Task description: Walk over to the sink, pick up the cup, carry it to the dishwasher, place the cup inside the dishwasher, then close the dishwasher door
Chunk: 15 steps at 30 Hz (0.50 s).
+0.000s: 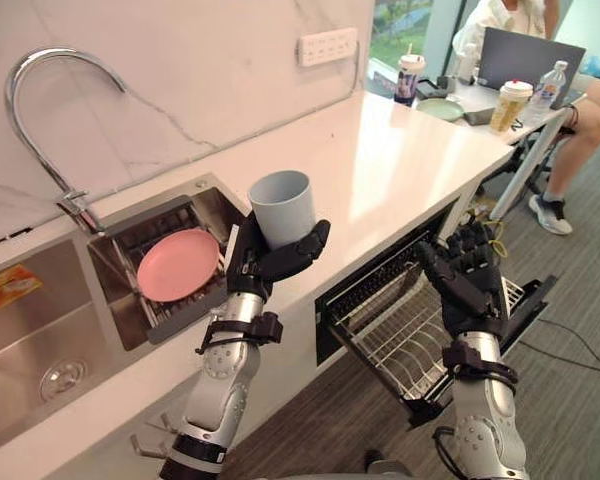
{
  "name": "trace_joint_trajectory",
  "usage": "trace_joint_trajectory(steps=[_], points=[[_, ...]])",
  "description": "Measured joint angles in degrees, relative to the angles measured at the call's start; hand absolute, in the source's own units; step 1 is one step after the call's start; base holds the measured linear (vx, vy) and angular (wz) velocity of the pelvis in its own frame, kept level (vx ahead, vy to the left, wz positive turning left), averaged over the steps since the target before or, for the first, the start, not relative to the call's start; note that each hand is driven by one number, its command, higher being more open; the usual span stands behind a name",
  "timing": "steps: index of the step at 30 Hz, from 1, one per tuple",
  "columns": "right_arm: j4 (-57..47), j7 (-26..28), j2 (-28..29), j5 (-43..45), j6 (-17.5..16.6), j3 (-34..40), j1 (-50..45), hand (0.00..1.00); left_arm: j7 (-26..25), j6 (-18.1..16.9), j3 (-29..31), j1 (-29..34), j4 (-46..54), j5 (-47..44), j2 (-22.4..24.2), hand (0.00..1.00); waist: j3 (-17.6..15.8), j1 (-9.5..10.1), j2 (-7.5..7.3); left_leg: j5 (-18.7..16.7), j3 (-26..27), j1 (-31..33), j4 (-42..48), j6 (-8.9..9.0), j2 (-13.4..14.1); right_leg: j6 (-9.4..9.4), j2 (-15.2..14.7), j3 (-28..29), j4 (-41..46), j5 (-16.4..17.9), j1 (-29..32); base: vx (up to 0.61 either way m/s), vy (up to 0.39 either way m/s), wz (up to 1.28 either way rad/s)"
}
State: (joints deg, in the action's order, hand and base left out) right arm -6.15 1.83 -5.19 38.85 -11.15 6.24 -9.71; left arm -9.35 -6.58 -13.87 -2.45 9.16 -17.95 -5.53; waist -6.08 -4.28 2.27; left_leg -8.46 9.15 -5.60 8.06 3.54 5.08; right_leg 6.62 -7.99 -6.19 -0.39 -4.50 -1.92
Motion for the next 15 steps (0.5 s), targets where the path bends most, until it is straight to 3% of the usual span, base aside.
trace_joint_trajectory(steps=[8,15], points=[[-0.13,13.69,-0.26,6.19,2.54,-0.41,0.06,1.00,-1.92,-1.52,0.41,-0.16,-0.73,4.59,-0.13,0.00,0.11,-0.08,-0.14,-0.11,2.51,-1.09,-0.90,0.12,-0.02,-0.19,0.28,2.07,-1.05,-1.00,0.04,-0.02,0.007,-0.14],[-1.00,23.21,-3.51,12.50,6.36,-3.61,3.14,1.00,-5.06,-2.06,0.30,-2.03,-11.85,7.05,-0.39,0.00,1.12,-0.34,-0.82,-0.12,4.93,-2.02,-1.20,0.17,0.22,-0.54,0.90,4.30,-2.42,-2.32,0.08,-0.02,-0.010,-0.18]])
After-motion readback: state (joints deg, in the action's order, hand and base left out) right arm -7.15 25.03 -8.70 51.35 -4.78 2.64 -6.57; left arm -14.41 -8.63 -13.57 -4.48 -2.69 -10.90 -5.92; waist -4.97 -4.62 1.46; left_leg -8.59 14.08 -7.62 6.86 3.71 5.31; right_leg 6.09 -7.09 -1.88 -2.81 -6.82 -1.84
